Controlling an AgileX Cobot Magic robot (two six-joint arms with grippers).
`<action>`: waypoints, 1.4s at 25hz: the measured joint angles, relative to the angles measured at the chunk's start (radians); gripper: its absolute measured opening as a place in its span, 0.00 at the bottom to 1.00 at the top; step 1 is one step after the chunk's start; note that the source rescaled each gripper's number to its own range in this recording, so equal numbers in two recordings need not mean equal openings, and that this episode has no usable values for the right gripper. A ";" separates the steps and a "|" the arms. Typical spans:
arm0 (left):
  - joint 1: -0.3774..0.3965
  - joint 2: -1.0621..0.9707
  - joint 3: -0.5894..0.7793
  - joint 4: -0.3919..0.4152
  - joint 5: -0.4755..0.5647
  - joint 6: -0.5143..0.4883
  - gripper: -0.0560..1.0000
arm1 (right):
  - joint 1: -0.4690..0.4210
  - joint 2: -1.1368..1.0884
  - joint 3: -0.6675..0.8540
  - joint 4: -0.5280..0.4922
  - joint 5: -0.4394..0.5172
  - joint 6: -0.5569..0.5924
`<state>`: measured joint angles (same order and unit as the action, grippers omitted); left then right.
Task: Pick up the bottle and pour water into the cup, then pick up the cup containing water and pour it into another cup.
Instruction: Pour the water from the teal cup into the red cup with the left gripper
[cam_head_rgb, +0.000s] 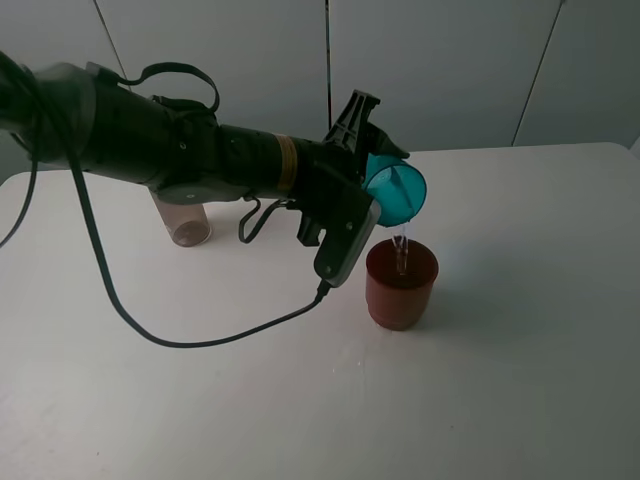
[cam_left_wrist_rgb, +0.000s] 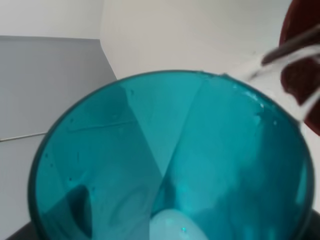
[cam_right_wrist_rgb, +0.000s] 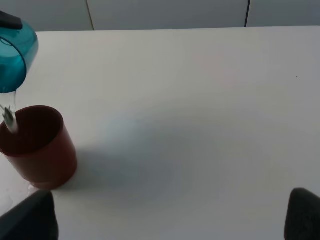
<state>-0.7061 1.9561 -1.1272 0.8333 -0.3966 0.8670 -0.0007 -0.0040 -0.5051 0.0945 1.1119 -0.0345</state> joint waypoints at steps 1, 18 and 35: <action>0.000 0.000 0.000 0.000 0.000 0.008 0.34 | 0.000 0.000 0.000 0.000 0.000 0.000; 0.000 0.000 -0.002 0.000 0.014 0.187 0.34 | 0.000 0.000 0.000 0.000 0.000 0.000; 0.000 0.000 -0.002 -0.002 -0.029 0.306 0.34 | 0.000 0.000 0.000 0.000 0.000 0.000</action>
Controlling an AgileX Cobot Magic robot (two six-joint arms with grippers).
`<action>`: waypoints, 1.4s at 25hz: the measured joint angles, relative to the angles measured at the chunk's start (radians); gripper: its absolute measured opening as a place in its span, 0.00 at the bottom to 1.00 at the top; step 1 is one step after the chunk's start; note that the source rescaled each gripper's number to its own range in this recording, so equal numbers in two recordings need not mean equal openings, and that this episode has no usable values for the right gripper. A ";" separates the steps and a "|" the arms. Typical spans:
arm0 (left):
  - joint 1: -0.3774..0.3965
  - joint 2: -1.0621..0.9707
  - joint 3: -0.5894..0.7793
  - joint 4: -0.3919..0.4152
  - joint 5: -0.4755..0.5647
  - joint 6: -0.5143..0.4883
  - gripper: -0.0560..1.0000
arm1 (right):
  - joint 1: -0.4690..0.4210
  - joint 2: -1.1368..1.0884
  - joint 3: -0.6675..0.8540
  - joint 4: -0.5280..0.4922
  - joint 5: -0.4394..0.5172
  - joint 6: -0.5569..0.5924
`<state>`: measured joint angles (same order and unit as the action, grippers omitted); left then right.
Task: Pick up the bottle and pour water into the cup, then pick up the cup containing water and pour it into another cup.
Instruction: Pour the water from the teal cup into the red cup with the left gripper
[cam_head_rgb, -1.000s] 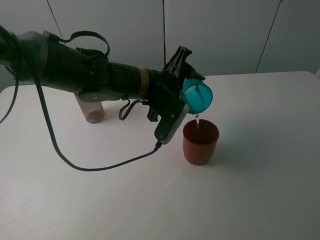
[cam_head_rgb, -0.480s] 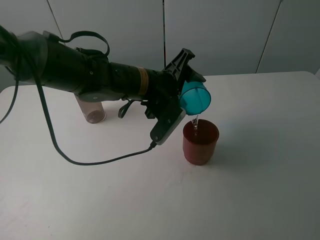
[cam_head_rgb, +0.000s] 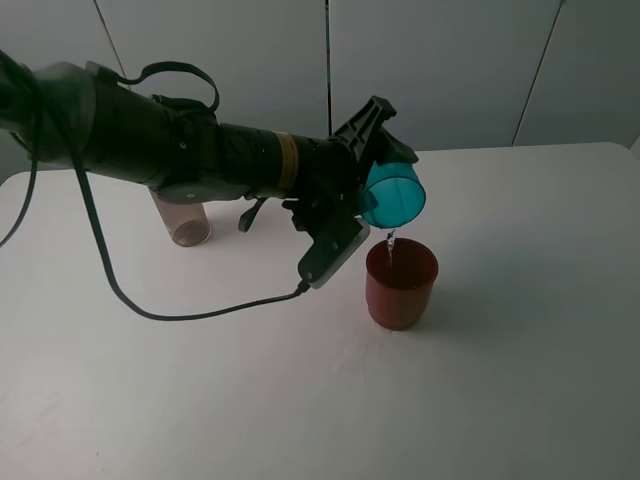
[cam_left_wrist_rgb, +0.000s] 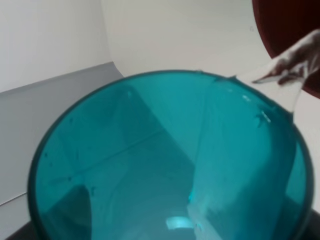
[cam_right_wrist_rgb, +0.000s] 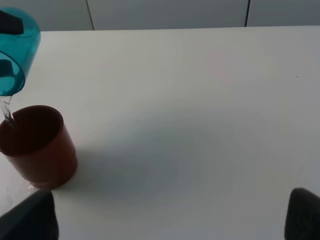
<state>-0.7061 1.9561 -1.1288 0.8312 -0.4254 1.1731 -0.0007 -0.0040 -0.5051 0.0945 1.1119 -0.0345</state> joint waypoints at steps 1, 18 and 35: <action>0.000 0.000 0.000 0.000 -0.007 0.004 0.34 | 0.000 0.000 0.000 0.000 0.000 0.000; -0.004 0.000 0.000 0.000 -0.028 0.134 0.34 | 0.000 0.000 0.000 0.000 0.000 0.000; -0.006 0.000 0.000 -0.006 -0.030 -0.094 0.34 | 0.000 0.000 0.000 0.000 0.000 0.000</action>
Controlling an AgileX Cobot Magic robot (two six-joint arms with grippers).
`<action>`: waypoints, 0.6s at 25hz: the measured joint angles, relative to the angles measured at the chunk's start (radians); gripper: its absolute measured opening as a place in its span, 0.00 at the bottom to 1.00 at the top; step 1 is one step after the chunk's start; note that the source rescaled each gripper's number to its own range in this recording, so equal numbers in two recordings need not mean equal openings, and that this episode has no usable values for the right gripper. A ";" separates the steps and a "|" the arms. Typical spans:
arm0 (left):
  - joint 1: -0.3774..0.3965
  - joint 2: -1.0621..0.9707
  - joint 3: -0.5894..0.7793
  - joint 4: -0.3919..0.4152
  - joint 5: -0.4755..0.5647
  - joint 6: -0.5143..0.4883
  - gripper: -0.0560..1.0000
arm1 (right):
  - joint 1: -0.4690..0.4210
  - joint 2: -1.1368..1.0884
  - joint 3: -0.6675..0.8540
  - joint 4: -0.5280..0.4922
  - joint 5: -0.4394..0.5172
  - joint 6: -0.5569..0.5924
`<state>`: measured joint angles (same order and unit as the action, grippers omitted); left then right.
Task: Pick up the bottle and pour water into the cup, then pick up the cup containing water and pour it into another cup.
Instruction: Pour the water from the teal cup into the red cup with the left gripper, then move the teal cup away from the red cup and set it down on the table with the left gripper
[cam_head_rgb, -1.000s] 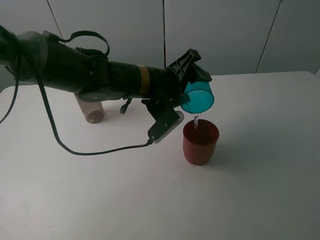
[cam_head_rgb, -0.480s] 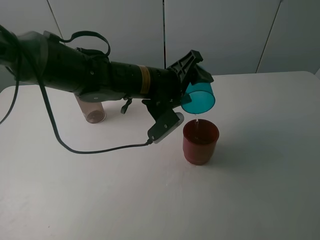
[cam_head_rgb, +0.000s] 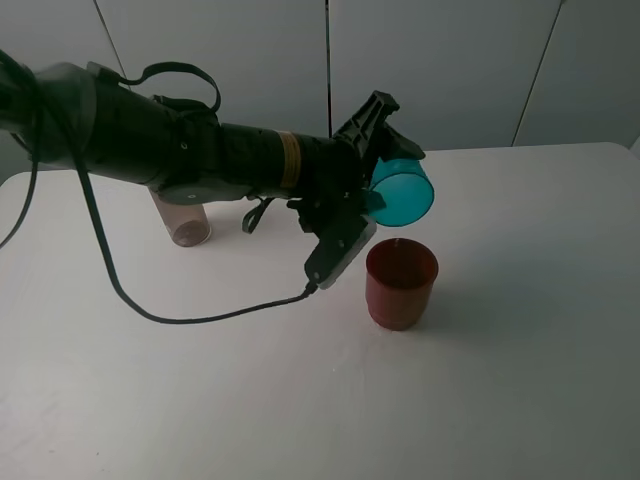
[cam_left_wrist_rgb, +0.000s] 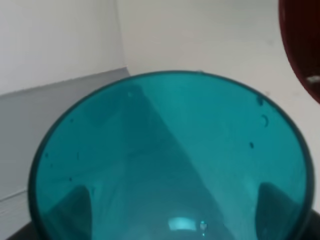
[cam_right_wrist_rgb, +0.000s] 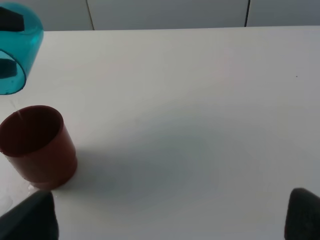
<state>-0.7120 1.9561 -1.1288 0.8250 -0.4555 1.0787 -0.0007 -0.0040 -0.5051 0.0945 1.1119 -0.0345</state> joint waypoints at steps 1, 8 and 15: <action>0.000 0.000 0.000 -0.017 0.000 -0.075 0.34 | 0.000 0.000 0.000 0.000 0.000 0.000; 0.077 0.000 0.000 -0.113 -0.109 -0.736 0.34 | 0.000 0.000 0.000 0.000 0.000 0.000; 0.176 0.043 -0.002 -0.138 -0.241 -1.097 0.34 | 0.000 0.000 0.000 0.000 0.000 0.000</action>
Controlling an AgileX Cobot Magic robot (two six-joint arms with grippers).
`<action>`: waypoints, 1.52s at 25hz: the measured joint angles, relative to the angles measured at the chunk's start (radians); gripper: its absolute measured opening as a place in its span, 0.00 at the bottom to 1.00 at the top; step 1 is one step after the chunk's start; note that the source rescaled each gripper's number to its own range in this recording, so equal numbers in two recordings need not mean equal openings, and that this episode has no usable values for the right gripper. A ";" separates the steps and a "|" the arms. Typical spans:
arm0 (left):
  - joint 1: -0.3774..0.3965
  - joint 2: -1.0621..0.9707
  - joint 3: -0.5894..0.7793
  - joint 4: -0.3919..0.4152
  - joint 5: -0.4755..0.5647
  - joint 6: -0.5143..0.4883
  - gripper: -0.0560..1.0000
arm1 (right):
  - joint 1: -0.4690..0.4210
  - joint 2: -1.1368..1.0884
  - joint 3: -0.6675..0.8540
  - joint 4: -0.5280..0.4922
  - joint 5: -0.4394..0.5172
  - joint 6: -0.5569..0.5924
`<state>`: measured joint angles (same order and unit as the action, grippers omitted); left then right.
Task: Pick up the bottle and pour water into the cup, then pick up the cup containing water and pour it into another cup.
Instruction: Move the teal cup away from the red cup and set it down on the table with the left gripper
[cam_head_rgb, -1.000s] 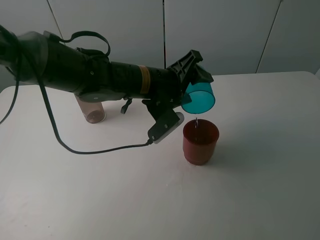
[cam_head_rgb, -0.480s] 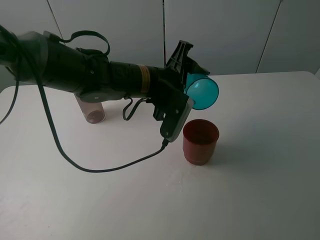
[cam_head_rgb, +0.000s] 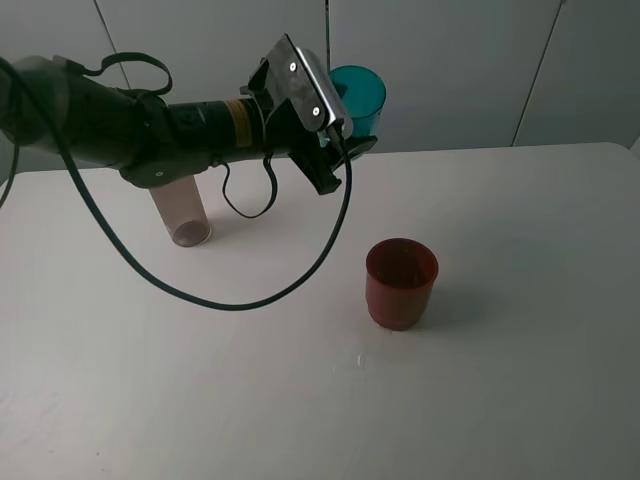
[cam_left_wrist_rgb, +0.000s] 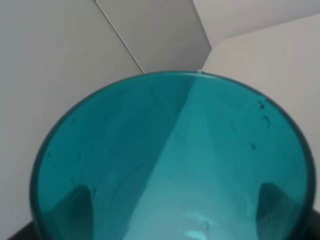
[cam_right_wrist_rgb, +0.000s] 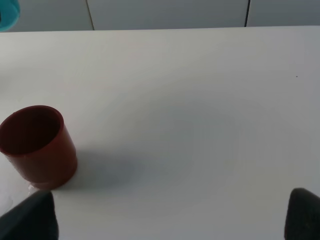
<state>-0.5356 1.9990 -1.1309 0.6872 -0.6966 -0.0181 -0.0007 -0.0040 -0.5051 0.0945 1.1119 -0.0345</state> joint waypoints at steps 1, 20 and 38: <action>0.008 0.021 -0.001 -0.010 -0.020 -0.018 0.34 | 0.000 0.000 0.000 0.000 0.000 0.000; 0.079 0.352 -0.032 -0.140 -0.212 -0.062 0.34 | 0.000 0.000 0.000 0.000 0.000 0.000; 0.106 0.398 -0.040 -0.088 -0.244 -0.080 0.34 | 0.000 0.000 0.000 0.000 0.000 0.000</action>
<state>-0.4293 2.3968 -1.1705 0.5988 -0.9407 -0.0981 -0.0007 -0.0040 -0.5051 0.0945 1.1119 -0.0345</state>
